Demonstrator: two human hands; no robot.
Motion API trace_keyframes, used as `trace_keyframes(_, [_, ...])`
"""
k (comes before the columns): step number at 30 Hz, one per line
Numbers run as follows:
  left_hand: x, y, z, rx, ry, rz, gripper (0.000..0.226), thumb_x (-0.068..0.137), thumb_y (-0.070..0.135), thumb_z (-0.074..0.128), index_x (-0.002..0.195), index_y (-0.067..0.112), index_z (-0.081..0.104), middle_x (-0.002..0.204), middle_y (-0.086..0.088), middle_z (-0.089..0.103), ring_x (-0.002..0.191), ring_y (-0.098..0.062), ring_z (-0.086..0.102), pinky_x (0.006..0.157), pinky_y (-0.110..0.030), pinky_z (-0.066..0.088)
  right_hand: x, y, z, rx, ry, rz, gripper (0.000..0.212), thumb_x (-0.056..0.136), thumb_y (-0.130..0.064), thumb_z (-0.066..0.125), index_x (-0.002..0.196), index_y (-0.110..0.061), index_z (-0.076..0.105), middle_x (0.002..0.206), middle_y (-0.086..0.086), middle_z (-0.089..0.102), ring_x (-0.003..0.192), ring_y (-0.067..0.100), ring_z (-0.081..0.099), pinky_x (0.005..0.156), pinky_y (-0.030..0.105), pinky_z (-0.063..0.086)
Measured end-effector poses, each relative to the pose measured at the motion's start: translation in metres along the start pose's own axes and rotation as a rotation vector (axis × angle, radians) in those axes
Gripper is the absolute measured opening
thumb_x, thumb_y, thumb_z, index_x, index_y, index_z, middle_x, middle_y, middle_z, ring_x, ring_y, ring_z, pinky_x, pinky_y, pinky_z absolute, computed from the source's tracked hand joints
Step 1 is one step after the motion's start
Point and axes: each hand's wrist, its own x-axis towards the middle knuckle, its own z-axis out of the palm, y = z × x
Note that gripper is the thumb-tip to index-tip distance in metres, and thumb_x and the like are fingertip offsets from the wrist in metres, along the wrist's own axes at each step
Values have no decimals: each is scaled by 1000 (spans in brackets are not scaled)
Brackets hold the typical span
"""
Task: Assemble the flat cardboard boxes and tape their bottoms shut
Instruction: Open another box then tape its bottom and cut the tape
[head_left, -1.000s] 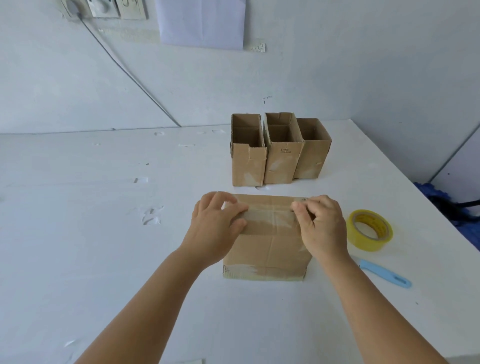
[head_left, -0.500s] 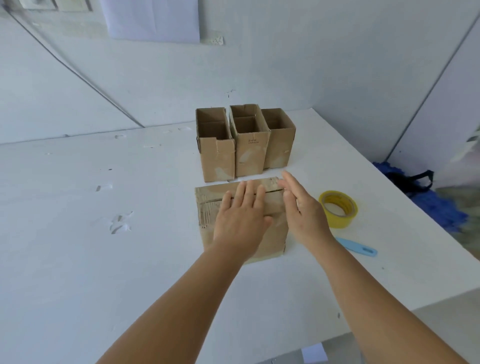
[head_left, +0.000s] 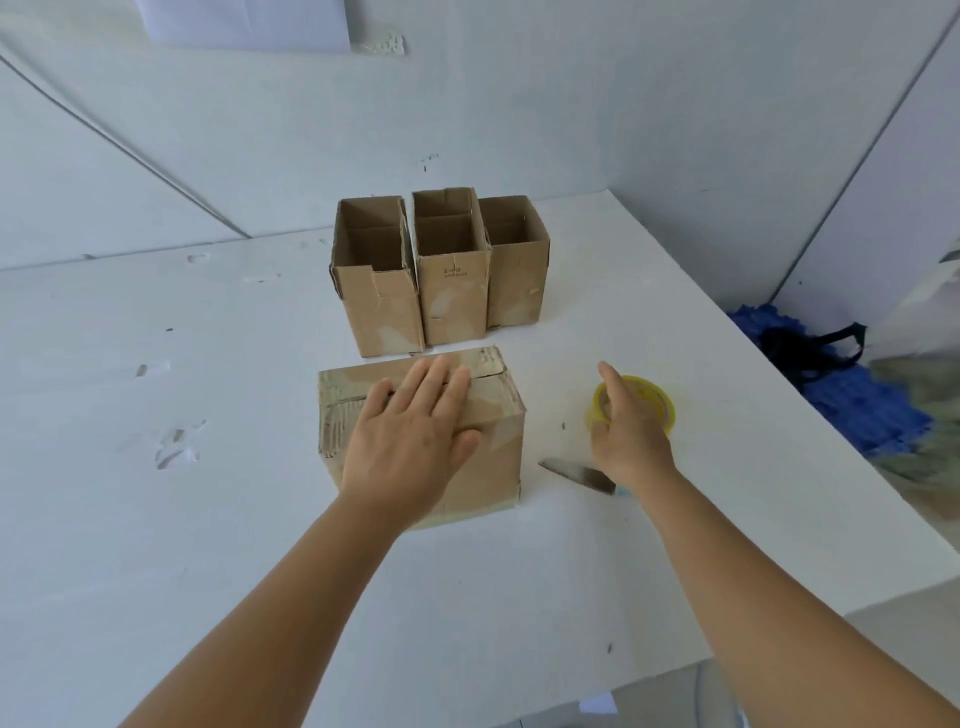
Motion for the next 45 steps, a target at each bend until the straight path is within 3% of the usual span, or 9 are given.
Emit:
trace_keyframes(4, [-2, 5, -7, -10, -3, -25, 69, 90, 53, 15, 145, 16, 35, 153, -2, 33, 142, -19, 27, 109, -41, 28, 14, 31, -5, -353, -113, -25, 84, 78, -4, 56, 148, -32, 19, 119, 2, 53, 111, 28, 52, 79, 31, 37])
trace_keyframes(9, [-2, 7, -8, 1, -3, -37, 66, 90, 51, 22, 143, 16, 39, 150, -2, 37, 140, -19, 32, 107, -41, 32, 27, 45, 6, -355, -212, -68, 82, 81, -3, 52, 146, -42, 20, 127, -1, 53, 120, 25, 46, 107, 35, 28])
trace_keyframes(13, [-4, 8, -9, -3, -2, -51, 65, 91, 51, 24, 143, 16, 39, 150, -2, 37, 140, -19, 32, 108, -40, 30, 35, 52, 14, -227, -223, -126, 58, 90, -5, 43, 141, -32, 40, 135, 8, 48, 121, 30, 47, 99, 38, 41])
trace_keyframes(18, [-7, 9, -9, -34, 10, -62, 65, 91, 53, 24, 145, 19, 35, 152, 1, 33, 142, -16, 28, 112, -38, 24, 35, 31, -2, 12, -31, -161, 45, 88, -4, 52, 129, -20, 56, 127, 6, 56, 111, 24, 54, 87, 27, 41])
trace_keyframes(22, [-9, 8, -6, -115, 32, -73, 68, 89, 58, 19, 148, 25, 27, 156, 7, 24, 144, -10, 16, 115, -32, 10, 23, -25, -30, 329, 142, -212, 38, 84, -15, 59, 119, -32, 60, 107, -11, 61, 87, 8, 54, 70, 20, 38])
trace_keyframes(28, [-6, 6, -11, -341, 171, -88, 61, 93, 46, 20, 145, 18, 36, 149, 5, 37, 136, -9, 30, 111, -20, 9, -9, -108, -40, 606, 248, -382, 37, 83, -23, 64, 114, -43, 56, 100, -23, 57, 89, 4, 58, 71, 21, 50])
trace_keyframes(36, [-12, -1, -13, -864, 350, -235, 32, 87, 18, 47, 118, 11, 50, 116, 6, 52, 105, 3, 48, 86, -2, 32, -28, -140, 9, 577, 390, -570, 31, 82, -8, 68, 112, -14, 63, 97, 5, 62, 84, 18, 57, 73, 31, 49])
trace_keyframes(39, [-14, -3, -18, -1001, 449, -295, 17, 90, 14, 53, 107, 18, 54, 110, 2, 59, 103, -3, 56, 87, -13, 41, -28, -138, 19, 479, 465, -652, 30, 80, -3, 71, 109, -7, 64, 89, 10, 59, 78, 16, 49, 65, 23, 44])
trace_keyframes(45, [-11, 8, -40, -1140, 505, -655, 28, 78, 58, 53, 78, 30, 57, 76, 13, 64, 66, -1, 59, 62, -19, 46, -28, -137, 24, 424, 477, -713, 28, 80, -4, 72, 107, -5, 63, 91, 10, 58, 79, 12, 47, 67, 12, 35])
